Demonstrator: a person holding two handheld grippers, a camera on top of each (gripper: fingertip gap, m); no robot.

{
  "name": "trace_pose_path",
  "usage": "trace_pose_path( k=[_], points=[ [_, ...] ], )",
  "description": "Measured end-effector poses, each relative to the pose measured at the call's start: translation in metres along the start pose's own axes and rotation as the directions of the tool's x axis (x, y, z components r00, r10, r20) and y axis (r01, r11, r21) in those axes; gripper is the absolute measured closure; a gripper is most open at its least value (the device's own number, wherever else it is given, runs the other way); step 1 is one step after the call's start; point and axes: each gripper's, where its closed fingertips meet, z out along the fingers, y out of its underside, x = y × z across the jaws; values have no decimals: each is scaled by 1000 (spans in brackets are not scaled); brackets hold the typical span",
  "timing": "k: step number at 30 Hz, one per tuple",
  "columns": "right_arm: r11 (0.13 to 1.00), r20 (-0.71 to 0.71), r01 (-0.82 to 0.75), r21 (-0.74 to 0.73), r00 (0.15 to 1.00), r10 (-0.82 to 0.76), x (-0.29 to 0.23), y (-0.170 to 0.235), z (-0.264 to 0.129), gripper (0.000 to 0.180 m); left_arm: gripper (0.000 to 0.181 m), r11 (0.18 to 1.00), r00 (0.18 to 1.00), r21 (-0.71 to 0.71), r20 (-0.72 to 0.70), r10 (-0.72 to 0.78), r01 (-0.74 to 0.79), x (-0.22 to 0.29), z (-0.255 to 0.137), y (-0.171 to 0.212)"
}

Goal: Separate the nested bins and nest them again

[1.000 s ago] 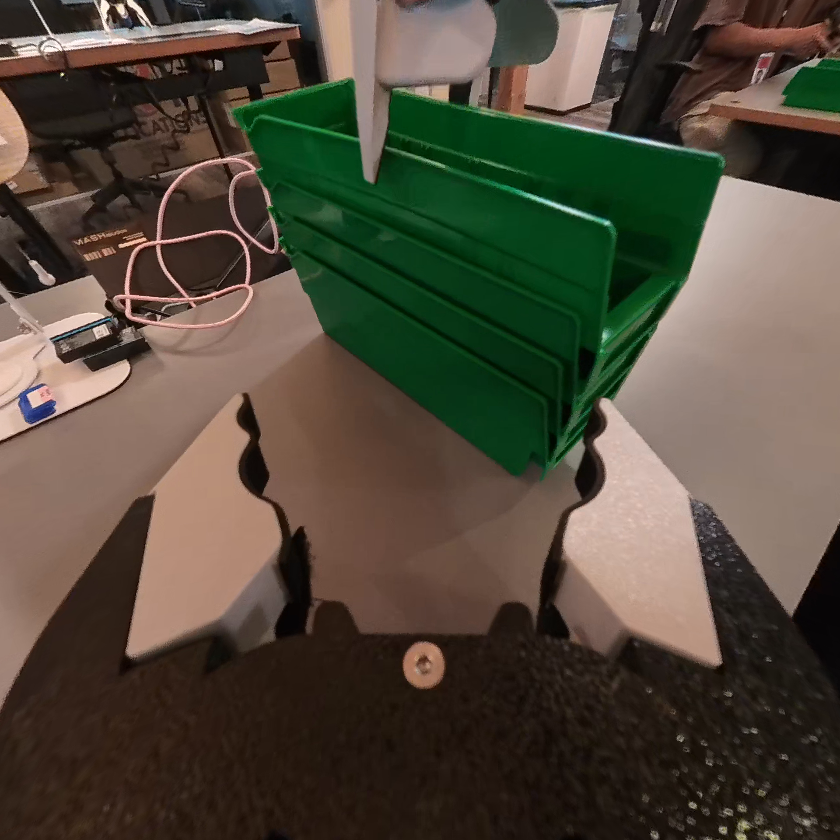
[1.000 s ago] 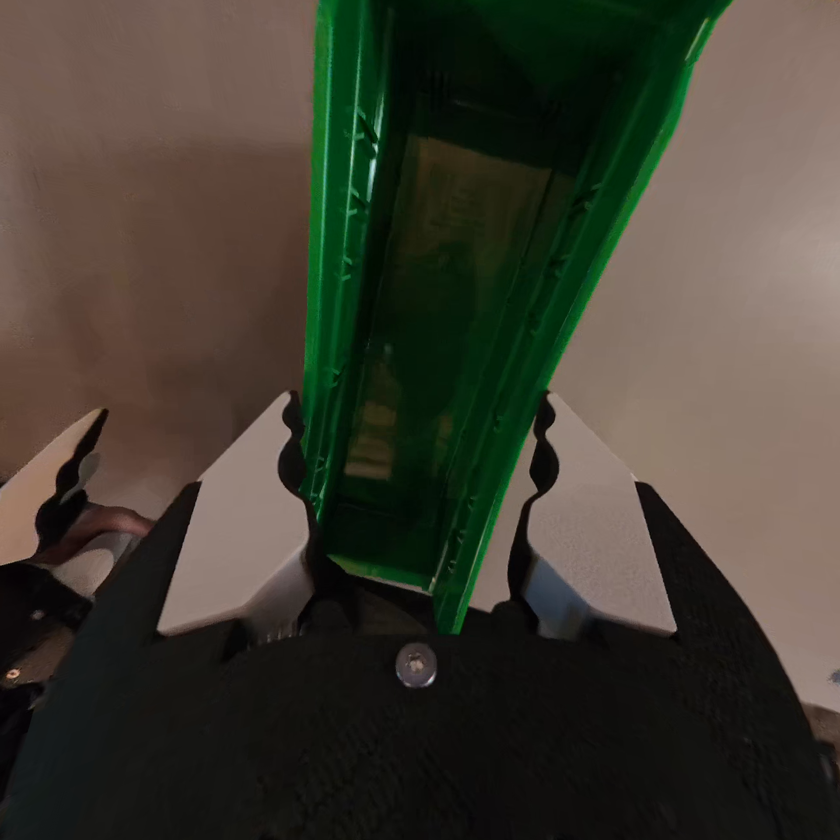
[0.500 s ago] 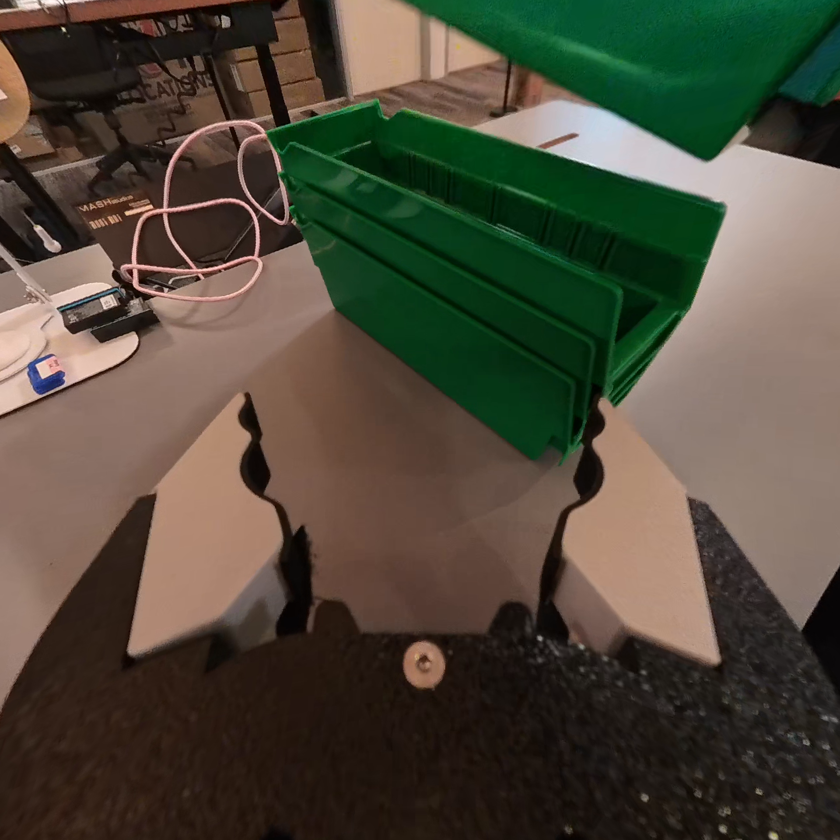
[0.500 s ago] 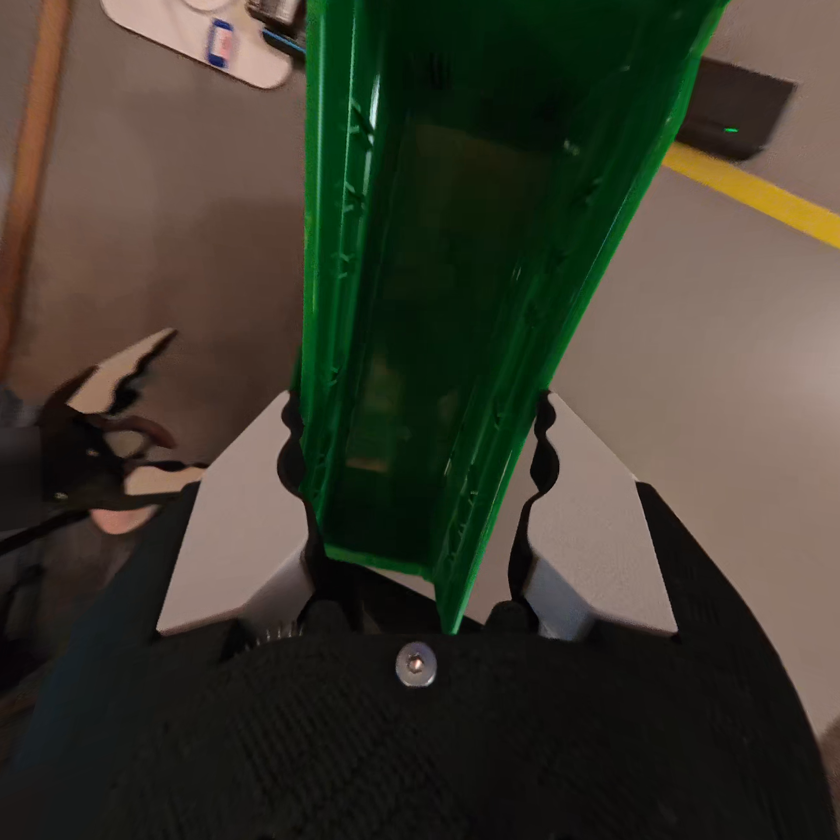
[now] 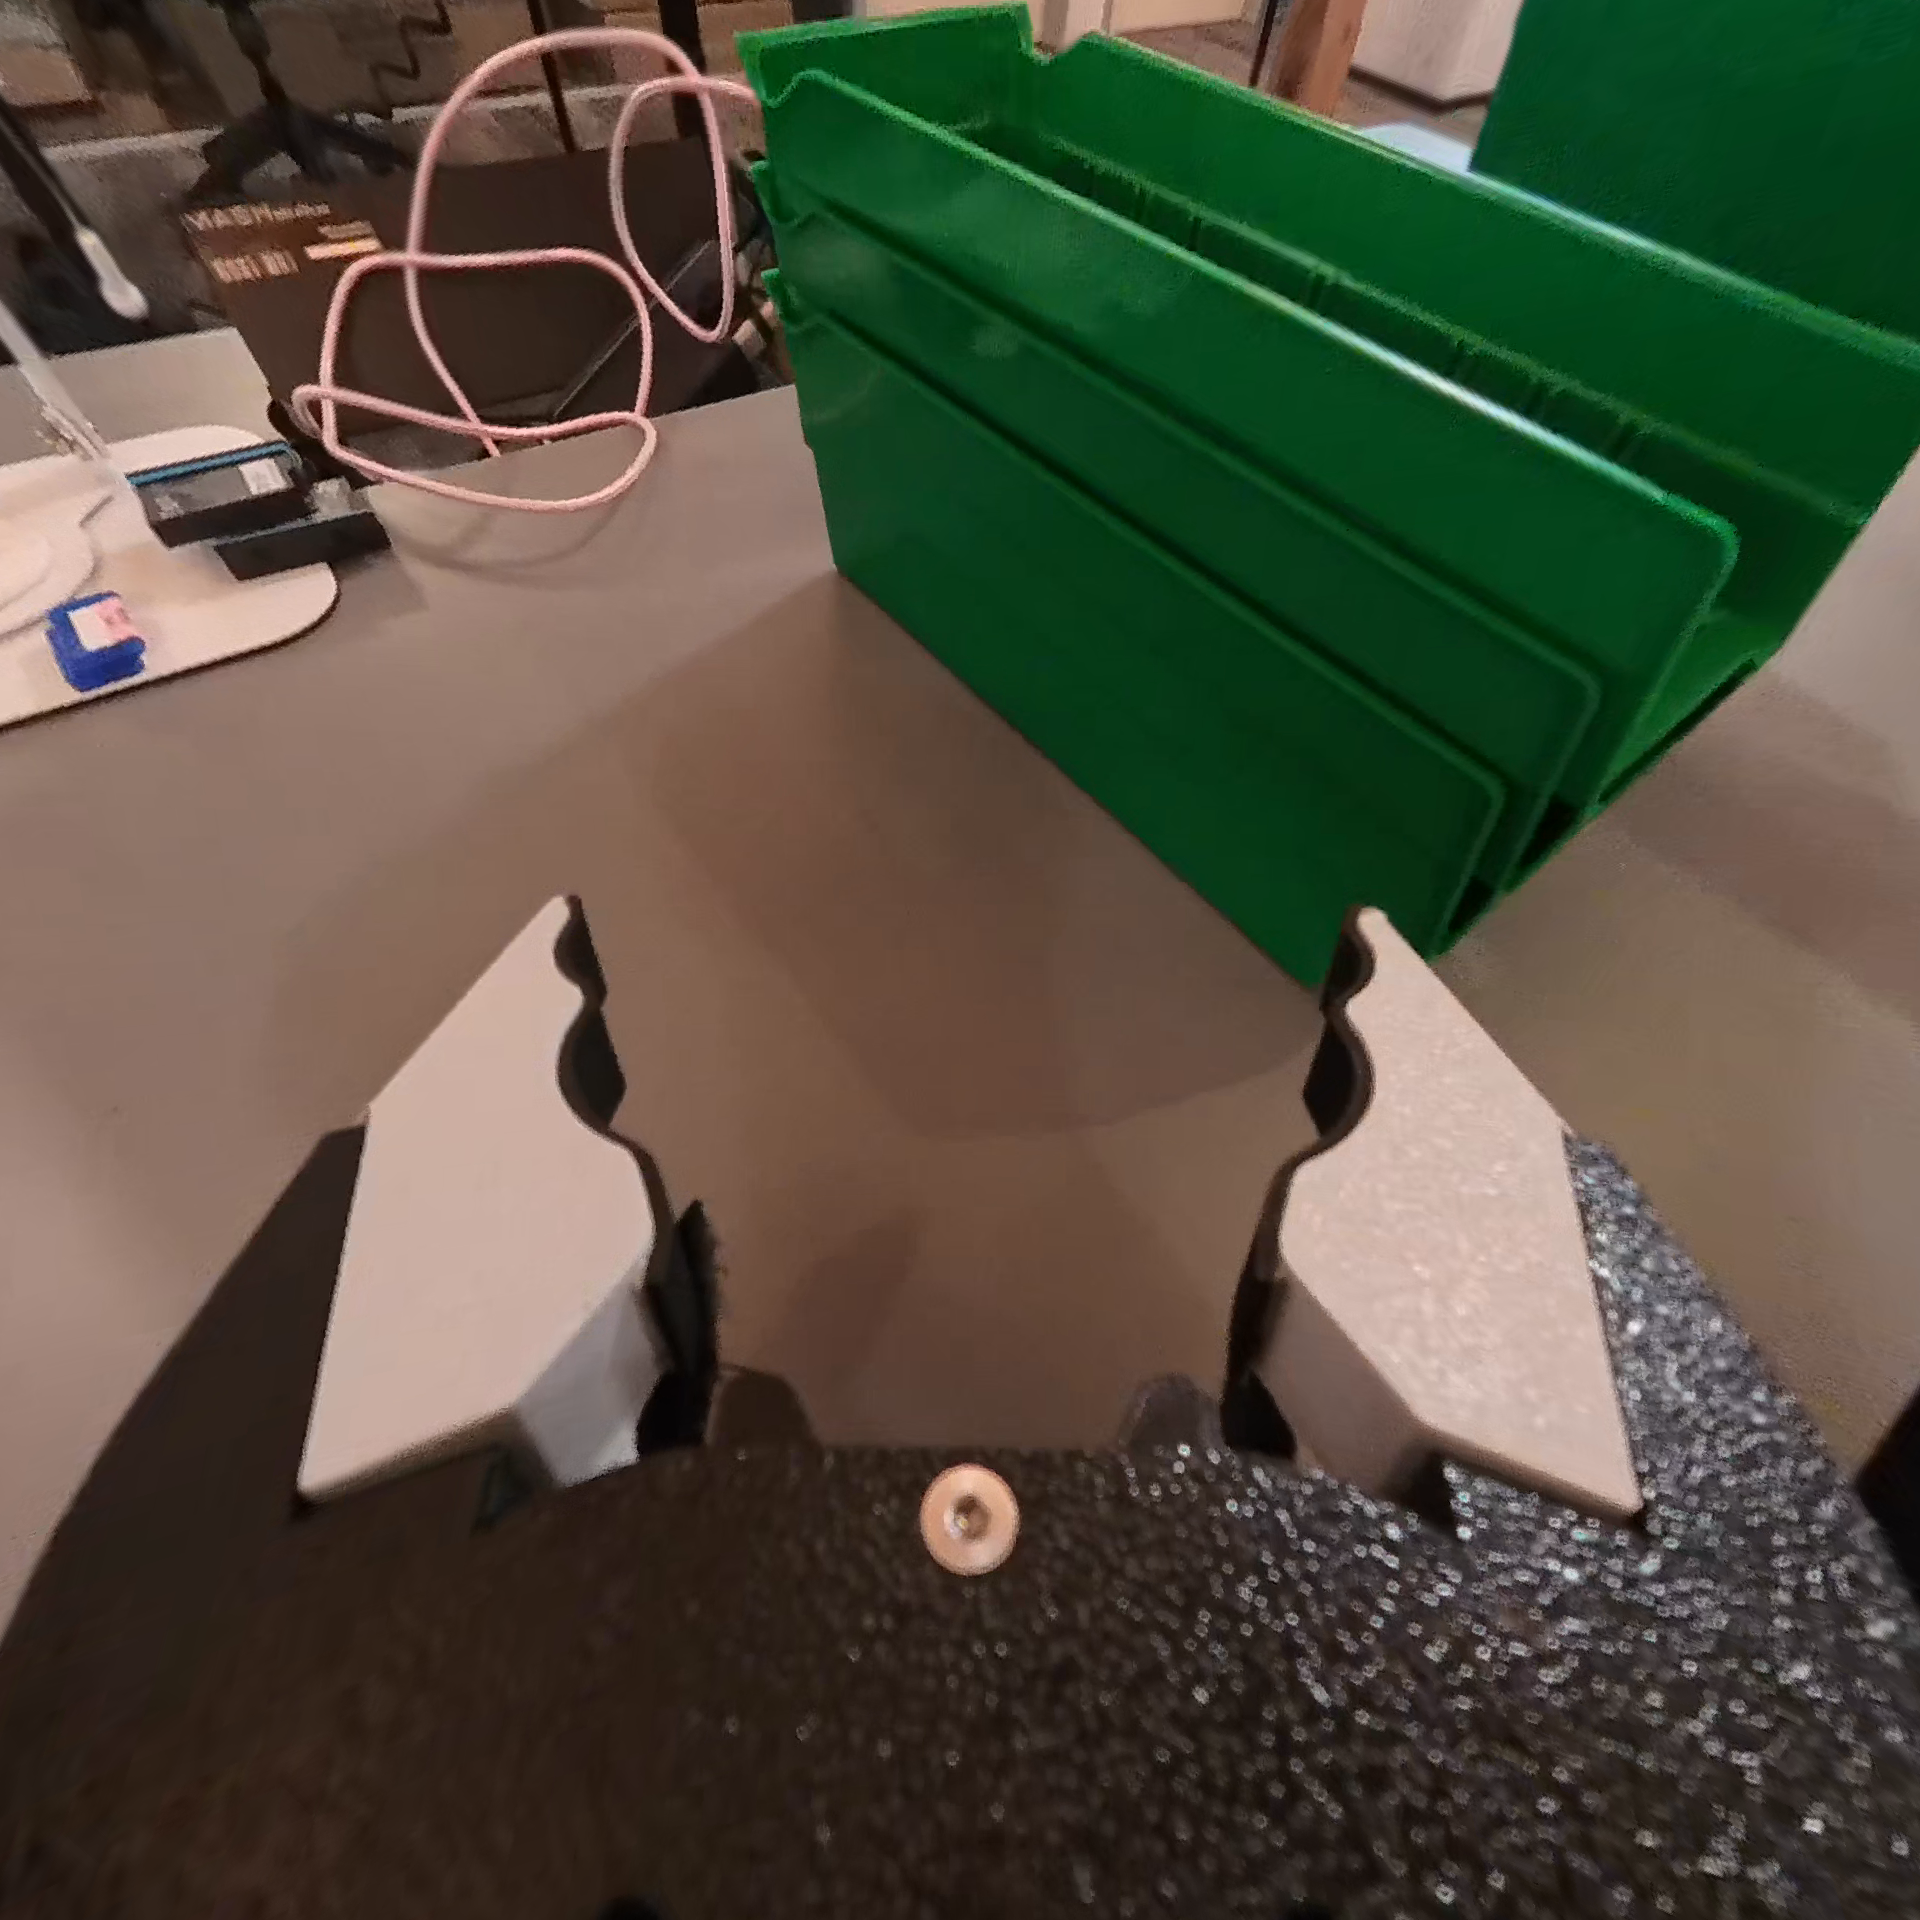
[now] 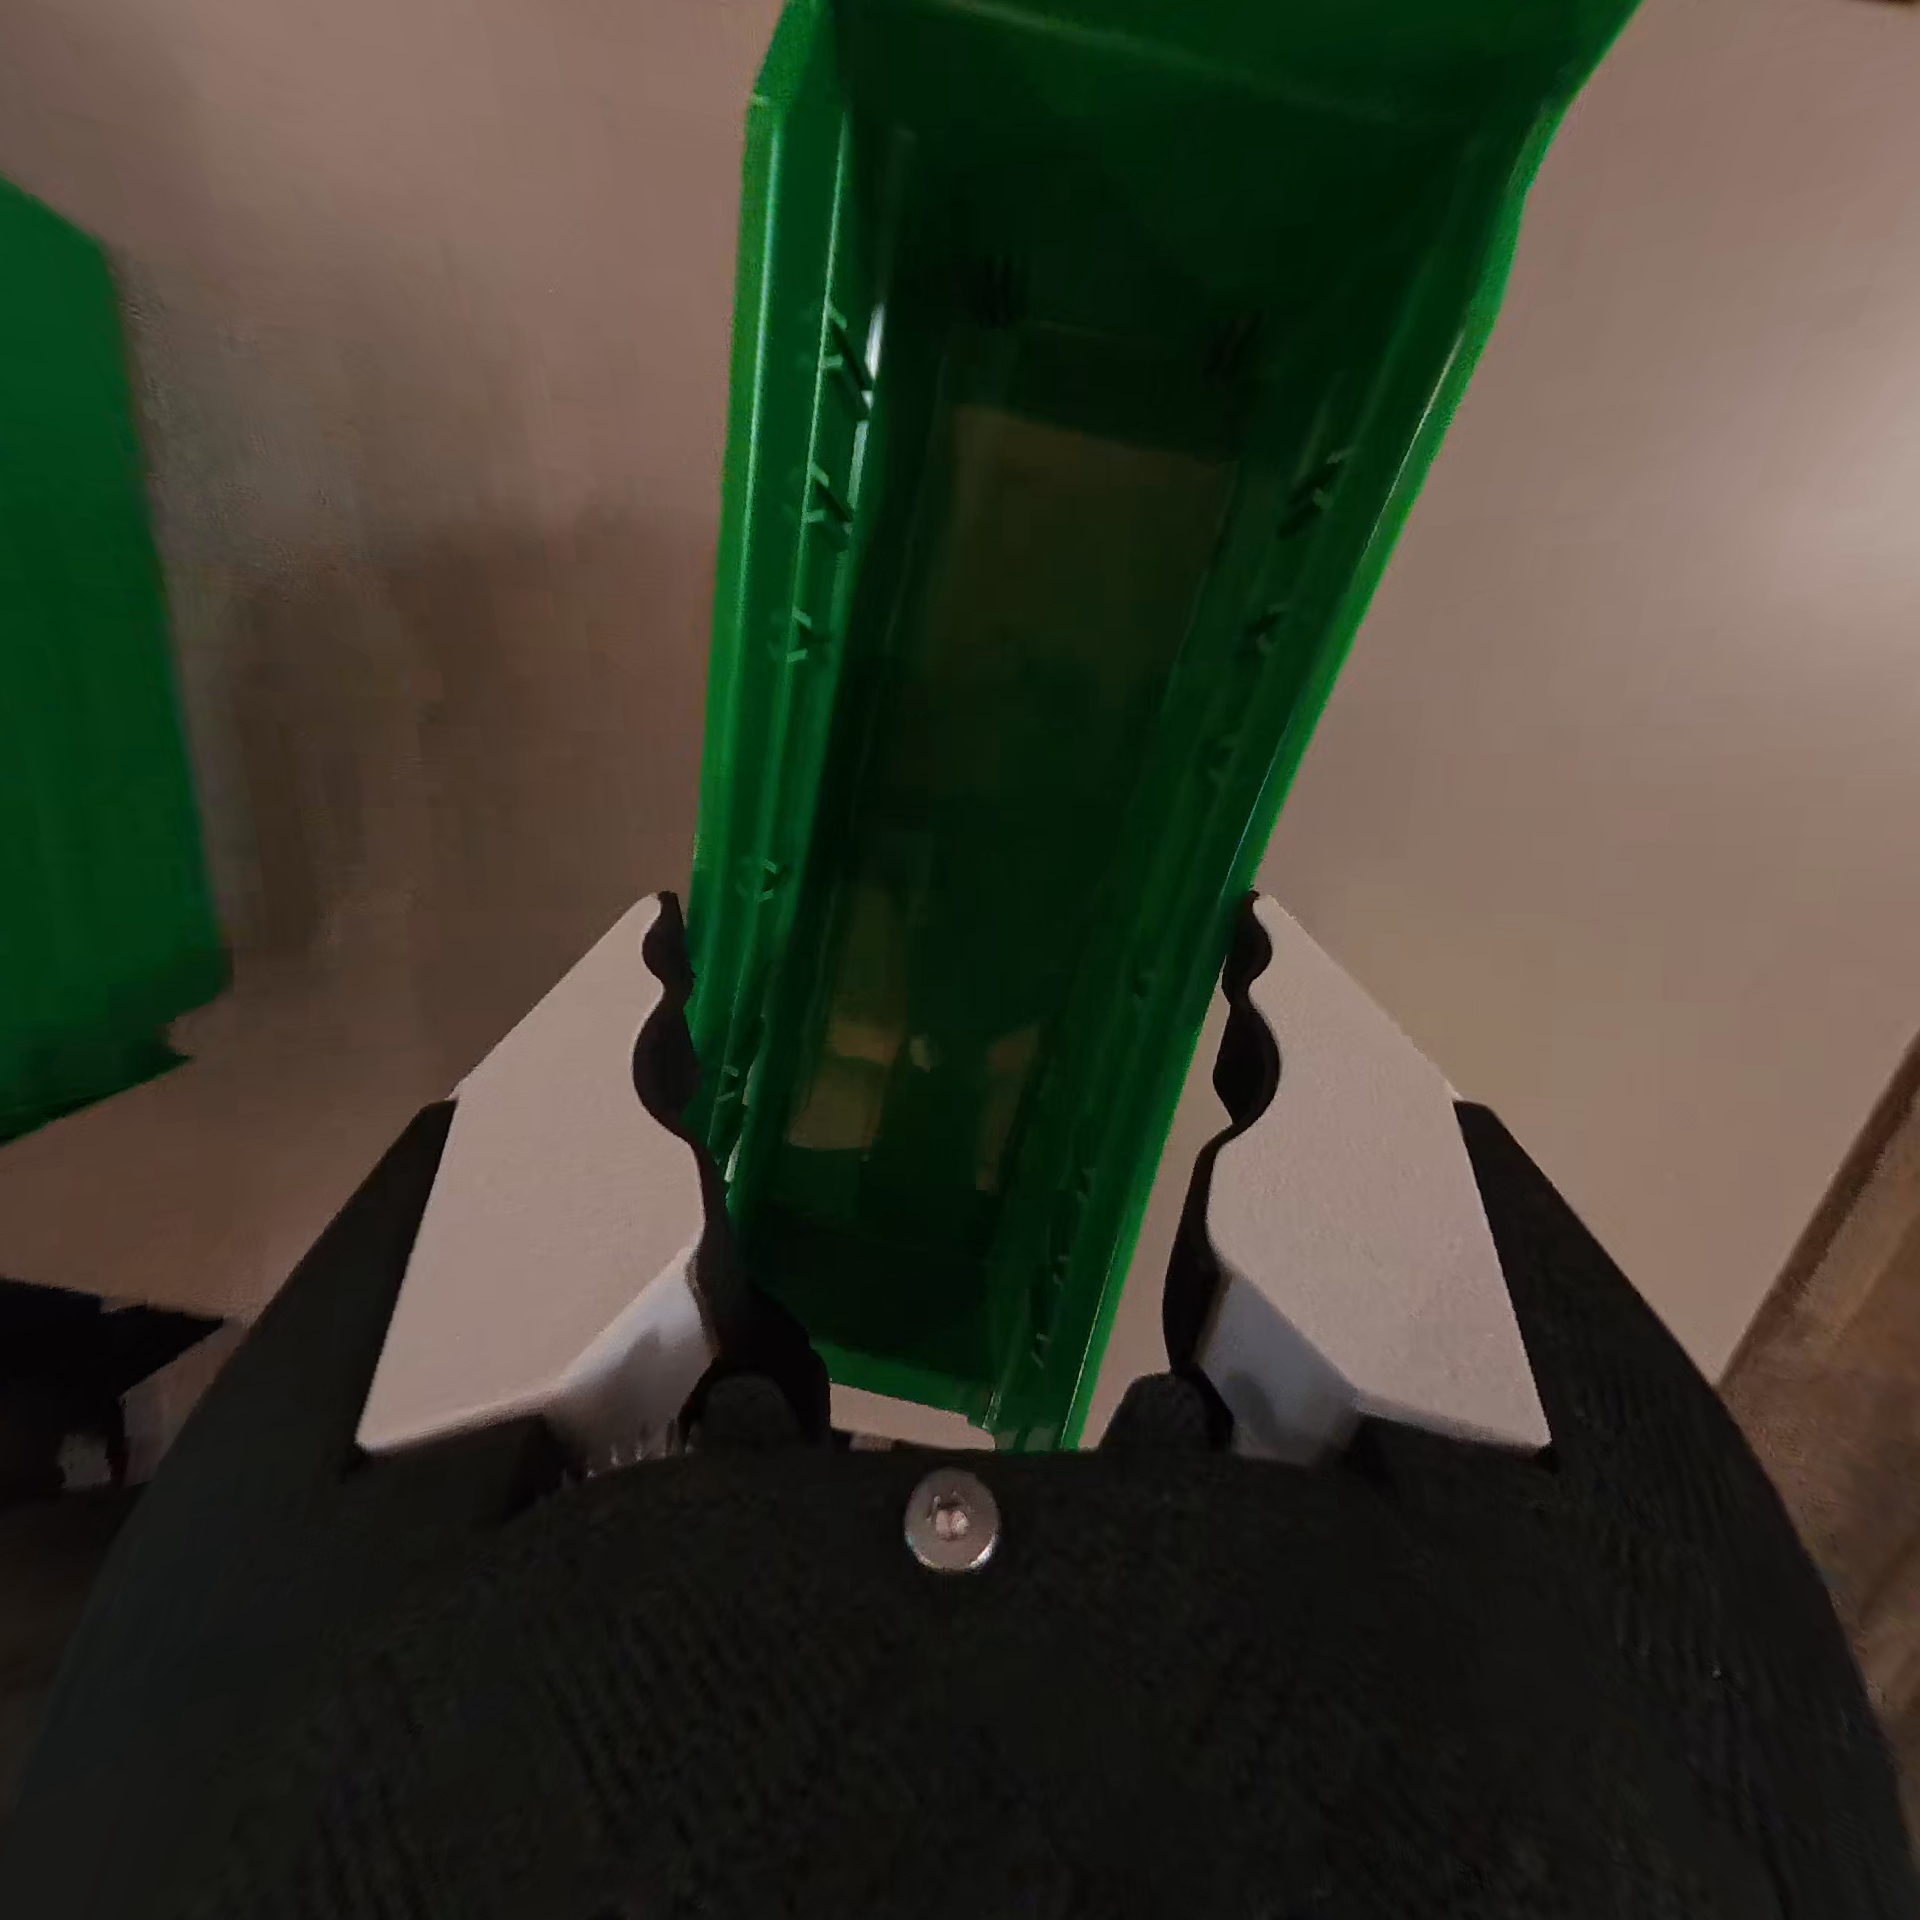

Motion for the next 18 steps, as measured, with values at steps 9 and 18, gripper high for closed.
trace_pose_path(
  k=[9, 18],
  points=[
    [994, -61, -88, -57, 994, 85, 115, 16, 42, 74, 39, 971, 941, 162, -316, -120, 178, 33, -13, -27],
    [993, -50, -94, -71, 995, 91, 140, 19, 73, 67, 40, 979, 947, 103, -289, -138, 174, 30, -5, -16]
  ],
)
